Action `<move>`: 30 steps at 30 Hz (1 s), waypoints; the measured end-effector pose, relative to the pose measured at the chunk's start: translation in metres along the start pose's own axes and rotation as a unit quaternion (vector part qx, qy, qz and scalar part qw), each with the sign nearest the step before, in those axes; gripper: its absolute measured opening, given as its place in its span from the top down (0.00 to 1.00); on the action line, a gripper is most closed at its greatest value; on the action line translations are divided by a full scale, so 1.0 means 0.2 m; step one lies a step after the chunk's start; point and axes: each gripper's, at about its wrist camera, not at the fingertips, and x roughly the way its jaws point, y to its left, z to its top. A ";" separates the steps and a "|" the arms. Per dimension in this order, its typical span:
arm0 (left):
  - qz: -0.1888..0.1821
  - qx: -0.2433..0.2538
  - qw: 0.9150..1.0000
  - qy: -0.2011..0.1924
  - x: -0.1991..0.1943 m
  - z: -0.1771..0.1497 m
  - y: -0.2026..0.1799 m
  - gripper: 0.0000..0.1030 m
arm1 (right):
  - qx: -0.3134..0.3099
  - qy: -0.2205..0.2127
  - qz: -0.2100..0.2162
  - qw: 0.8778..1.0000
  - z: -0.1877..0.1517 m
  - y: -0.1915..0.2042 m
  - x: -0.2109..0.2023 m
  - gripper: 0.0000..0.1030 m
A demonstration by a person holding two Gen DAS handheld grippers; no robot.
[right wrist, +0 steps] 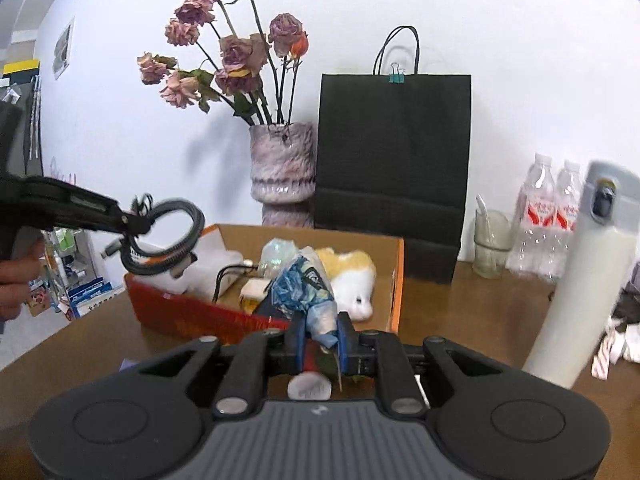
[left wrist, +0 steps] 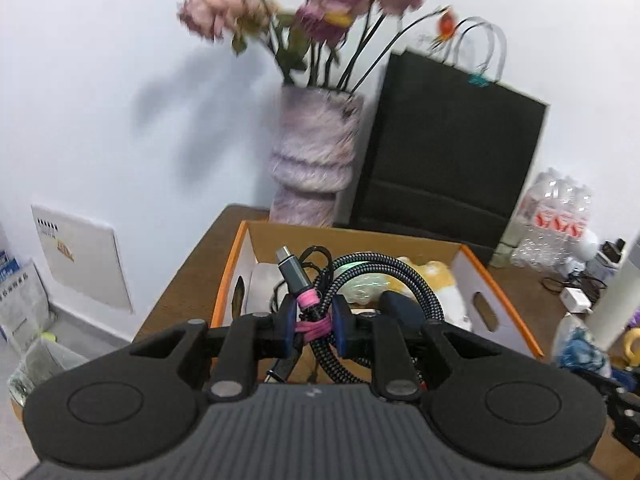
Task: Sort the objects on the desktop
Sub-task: 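Carry the cable and packet into the cardboard box and open both tools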
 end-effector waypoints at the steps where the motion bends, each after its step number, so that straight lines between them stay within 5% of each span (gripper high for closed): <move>1: 0.011 0.001 1.000 0.005 0.05 0.01 0.00 0.81 | 0.001 0.003 0.000 1.000 0.03 -0.01 0.03 0.86; 5: 0.037 0.025 0.999 0.026 0.21 0.01 0.02 0.81 | 0.008 0.037 -0.021 0.999 0.13 -0.03 0.20 0.84; 12: 0.052 -0.007 0.998 0.047 0.38 -0.06 0.10 0.80 | 0.050 0.115 -0.036 0.991 0.15 -0.08 0.61 0.79; 14: 0.046 -0.018 0.998 0.047 0.37 -0.08 0.12 0.64 | 0.049 0.127 -0.036 0.990 0.14 -0.07 0.65 0.72; 17: 0.032 -0.024 0.998 0.045 0.36 -0.11 0.15 0.52 | 0.050 0.153 -0.029 0.987 0.11 -0.04 0.73 0.30; 21: 0.014 -0.006 0.999 0.047 0.36 -0.12 0.10 0.23 | 0.065 0.139 -0.037 0.987 0.11 -0.02 0.72 0.16; 24: 0.033 0.033 0.998 0.043 0.35 -0.13 0.02 0.05 | 0.089 0.115 -0.039 0.989 0.14 -0.03 0.69 0.16; 30: 0.009 0.037 0.999 0.013 0.21 -0.11 -0.06 0.00 | 0.134 0.100 -0.006 0.986 0.21 -0.06 0.61 0.09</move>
